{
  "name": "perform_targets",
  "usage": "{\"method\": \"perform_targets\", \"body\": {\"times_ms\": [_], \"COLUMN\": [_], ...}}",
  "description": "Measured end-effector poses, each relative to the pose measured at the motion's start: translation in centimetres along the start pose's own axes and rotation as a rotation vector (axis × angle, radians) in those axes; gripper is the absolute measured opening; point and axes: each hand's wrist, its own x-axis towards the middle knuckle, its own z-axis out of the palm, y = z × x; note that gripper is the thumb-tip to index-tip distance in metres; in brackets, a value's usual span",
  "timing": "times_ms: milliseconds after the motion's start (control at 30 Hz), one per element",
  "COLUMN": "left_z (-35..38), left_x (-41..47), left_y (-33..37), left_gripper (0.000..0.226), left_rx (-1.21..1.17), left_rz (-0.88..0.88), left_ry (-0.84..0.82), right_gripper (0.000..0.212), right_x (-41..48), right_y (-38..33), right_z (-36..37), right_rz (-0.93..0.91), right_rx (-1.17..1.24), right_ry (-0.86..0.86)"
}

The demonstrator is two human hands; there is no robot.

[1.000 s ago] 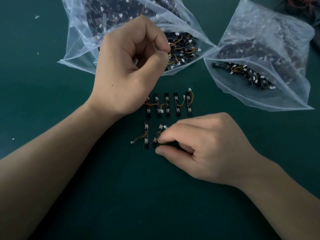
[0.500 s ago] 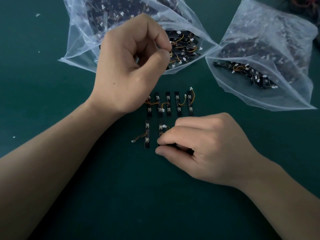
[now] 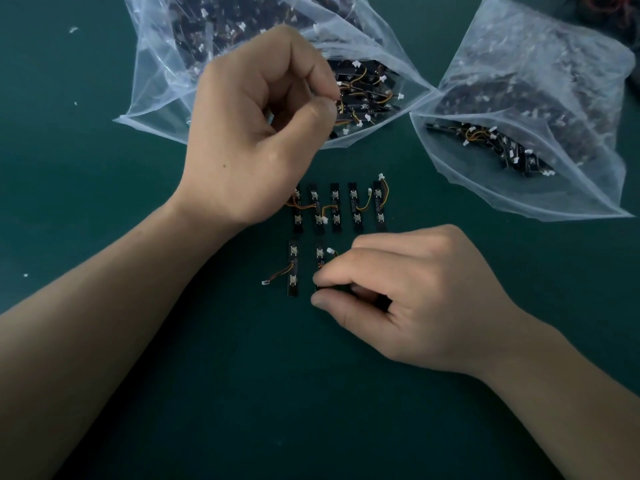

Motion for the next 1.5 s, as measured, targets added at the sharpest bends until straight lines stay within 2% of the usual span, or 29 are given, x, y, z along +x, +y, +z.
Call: {"method": "perform_targets", "body": {"times_ms": [100, 200, 333, 533, 767, 900, 1100, 1367, 1467, 1500], "left_z": [-0.3, -0.5, -0.5, -0.4, -0.3, -0.5, -0.5, -0.3, -0.5, -0.5], "left_x": [0.1, 0.1, 0.2, 0.2, 0.3, 0.3, 0.4, 0.1, 0.1, -0.1], "left_y": [0.0, -0.1, -0.4, 0.0, -0.5, -0.8, -0.4, -0.2, 0.2, 0.5], "left_gripper": [0.009, 0.023, 0.033, 0.038, 0.041, 0.030, 0.014, 0.011, 0.013, 0.016], "left_rx": [0.136, 0.309, 0.523, 0.541, 0.572, 0.472, 0.379, 0.316, 0.166, 0.085], "left_rz": [-0.030, -0.079, -0.087, -0.182, -0.178, -0.132, -0.178, -0.160, -0.109, -0.065], "left_ry": [0.109, 0.129, -0.051, -0.369, -0.396, -0.302, -0.086, -0.038, -0.082, -0.132], "right_gripper": [0.018, 0.015, 0.016, 0.016, 0.014, 0.016, 0.015, 0.013, 0.003, 0.007], "right_x": [-0.2, -0.1, 0.0, 0.0, 0.0, -0.1, 0.0, 0.1, 0.2, 0.3], "right_y": [0.1, 0.4, 0.5, 0.4, 0.5, 0.5, 0.5, 0.5, 0.6, 0.8], "right_z": [0.0, -0.1, -0.1, 0.0, 0.1, 0.1, 0.1, 0.0, -0.3, -0.5], "right_rz": [0.003, 0.034, 0.045, 0.033, 0.035, 0.030, 0.050, 0.119, 0.174, 0.209], "right_rx": [0.054, 0.123, 0.144, 0.141, 0.163, 0.162, 0.174, 0.209, 0.246, 0.246], "right_ry": [0.078, 0.159, 0.185, 0.172, 0.160, 0.169, 0.192, 0.243, 0.412, 0.485]}}
